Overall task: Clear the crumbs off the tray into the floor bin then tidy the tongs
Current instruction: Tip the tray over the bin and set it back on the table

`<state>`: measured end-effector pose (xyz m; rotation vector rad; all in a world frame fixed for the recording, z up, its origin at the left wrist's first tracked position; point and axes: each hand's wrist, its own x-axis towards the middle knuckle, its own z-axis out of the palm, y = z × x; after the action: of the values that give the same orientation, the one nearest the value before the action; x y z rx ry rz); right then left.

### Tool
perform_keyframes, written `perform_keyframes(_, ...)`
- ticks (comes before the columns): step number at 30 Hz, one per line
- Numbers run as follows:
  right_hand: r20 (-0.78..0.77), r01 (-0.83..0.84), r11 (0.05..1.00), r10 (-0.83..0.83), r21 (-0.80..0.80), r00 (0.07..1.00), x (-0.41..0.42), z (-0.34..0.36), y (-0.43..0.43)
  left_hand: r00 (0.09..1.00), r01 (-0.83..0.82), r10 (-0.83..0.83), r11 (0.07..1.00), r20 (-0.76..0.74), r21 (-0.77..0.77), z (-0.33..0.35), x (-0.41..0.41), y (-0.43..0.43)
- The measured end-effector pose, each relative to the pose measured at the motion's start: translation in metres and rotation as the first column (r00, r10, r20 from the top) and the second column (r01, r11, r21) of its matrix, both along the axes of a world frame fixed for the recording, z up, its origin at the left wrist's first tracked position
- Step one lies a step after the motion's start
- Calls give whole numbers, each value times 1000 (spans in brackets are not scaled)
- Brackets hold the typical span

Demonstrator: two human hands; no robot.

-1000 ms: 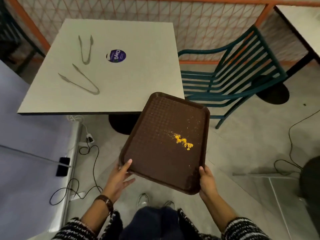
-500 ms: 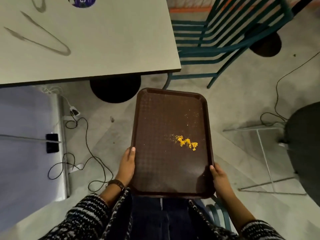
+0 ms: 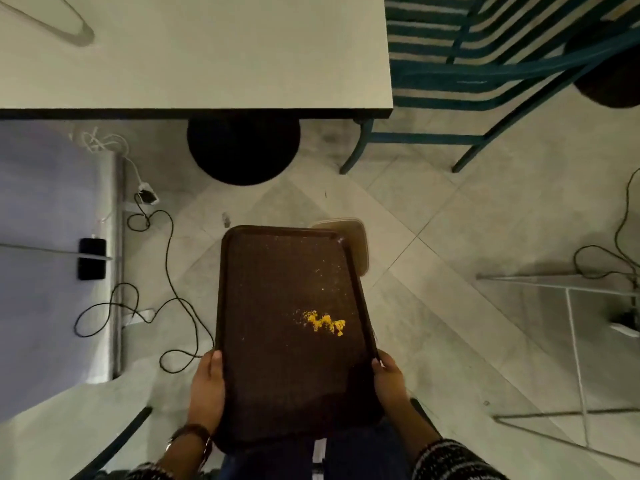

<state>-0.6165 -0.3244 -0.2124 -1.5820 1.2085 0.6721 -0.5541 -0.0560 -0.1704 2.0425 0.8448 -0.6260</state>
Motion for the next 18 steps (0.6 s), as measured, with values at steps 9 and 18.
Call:
perform_keyframes(9, -71, -108, 994, 110, 28, 991, 18, -62, -46, 995, -67, 68, 998, -68, 16, -66, 4, -39)
perform_keyframes(18, -135, -205, 979, 202, -14, 970, 44, -108, -102, 990, -112, 111, 994, -88, -6, -91, 18, -95)
